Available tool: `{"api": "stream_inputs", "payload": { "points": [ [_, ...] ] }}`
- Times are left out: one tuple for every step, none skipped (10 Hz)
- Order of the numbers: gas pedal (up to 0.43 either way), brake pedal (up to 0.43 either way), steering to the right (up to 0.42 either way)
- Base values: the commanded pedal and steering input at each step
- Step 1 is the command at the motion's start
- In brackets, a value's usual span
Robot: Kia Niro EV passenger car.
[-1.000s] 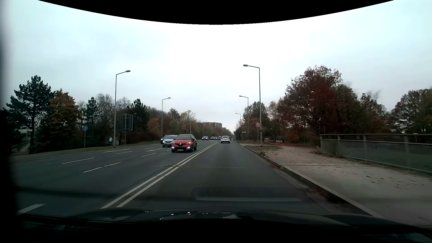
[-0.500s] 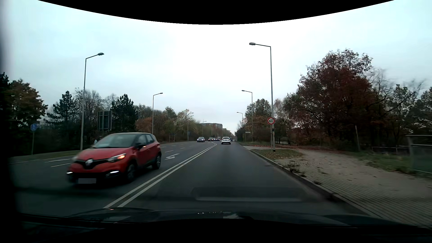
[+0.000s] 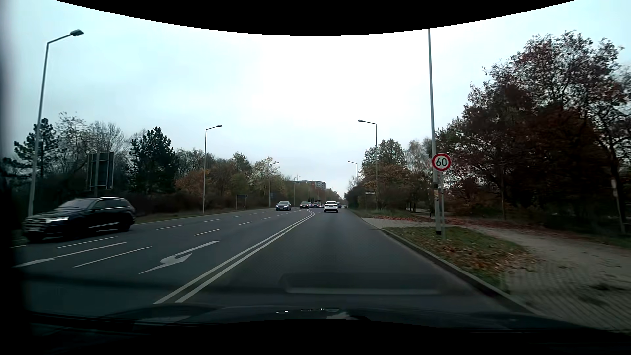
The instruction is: Follow the waypoints while adhering to traffic rules and regulations
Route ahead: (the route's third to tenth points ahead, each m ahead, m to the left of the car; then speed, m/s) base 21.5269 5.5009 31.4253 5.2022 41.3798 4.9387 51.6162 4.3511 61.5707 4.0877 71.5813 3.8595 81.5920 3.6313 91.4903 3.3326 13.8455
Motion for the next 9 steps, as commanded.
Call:
{"api": "stream_inputs", "payload": {
  "points": [
    [0.220, 0.000, 0.000],
    [0.220, 0.000, 0.001],
    [0.228, 0.000, 0.001],
    [0.228, 0.000, 0.001],
    [0.228, 0.000, 0.001],
    [0.228, 0.000, 0.001],
    [0.228, 0.000, 0.001],
    [0.228, 0.000, 0.001],
    [0.240, 0.000, 0.000]
  ]
}}
